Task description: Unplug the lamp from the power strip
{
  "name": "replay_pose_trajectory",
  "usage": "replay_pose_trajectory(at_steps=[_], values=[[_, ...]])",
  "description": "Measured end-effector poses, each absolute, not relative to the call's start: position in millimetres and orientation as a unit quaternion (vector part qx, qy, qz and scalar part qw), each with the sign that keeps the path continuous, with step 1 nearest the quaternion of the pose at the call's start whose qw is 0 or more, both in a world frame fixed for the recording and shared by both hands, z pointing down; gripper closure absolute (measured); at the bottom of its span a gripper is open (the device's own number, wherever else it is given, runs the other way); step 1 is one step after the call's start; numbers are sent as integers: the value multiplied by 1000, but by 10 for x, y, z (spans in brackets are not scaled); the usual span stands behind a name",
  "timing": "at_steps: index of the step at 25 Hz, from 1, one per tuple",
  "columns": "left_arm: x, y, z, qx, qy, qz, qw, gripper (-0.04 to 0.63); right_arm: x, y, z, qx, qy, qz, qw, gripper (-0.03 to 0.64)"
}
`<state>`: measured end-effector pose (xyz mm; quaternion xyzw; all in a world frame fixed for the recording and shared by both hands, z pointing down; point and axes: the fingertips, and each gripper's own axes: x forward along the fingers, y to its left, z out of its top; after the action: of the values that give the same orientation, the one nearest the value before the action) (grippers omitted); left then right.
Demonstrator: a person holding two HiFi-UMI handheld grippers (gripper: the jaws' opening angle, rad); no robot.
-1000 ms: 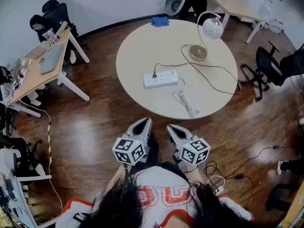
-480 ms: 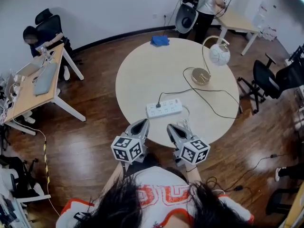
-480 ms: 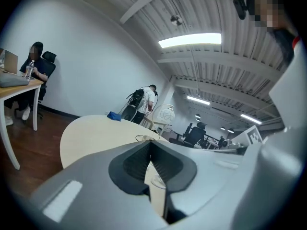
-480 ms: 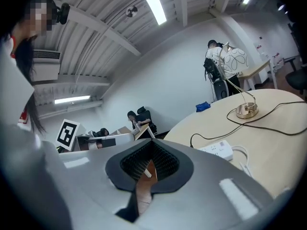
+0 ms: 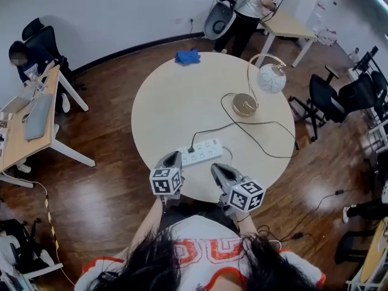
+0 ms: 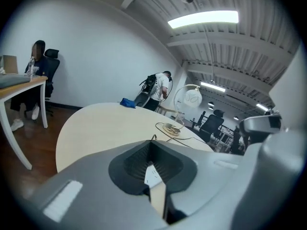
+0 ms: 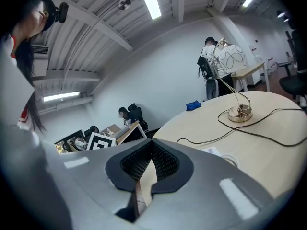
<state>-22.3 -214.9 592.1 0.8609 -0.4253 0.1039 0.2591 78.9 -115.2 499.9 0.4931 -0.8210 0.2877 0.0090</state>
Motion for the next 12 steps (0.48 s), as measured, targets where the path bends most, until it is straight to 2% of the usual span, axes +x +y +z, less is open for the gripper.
replay_pose_trajectory(at_steps=[5,9,12], values=[[-91,-2329,6479,848,-407,211,265,595,857,-1430,5071,485,-826,287,29,615],[-227,-2296,6833,814,-428,244,309,595,849,-1587,5145,466,-835,290,47,615],[-188,-2276,6968,803,-426,276,312,595,894,-1626,5293,458,-836,293,74,615]])
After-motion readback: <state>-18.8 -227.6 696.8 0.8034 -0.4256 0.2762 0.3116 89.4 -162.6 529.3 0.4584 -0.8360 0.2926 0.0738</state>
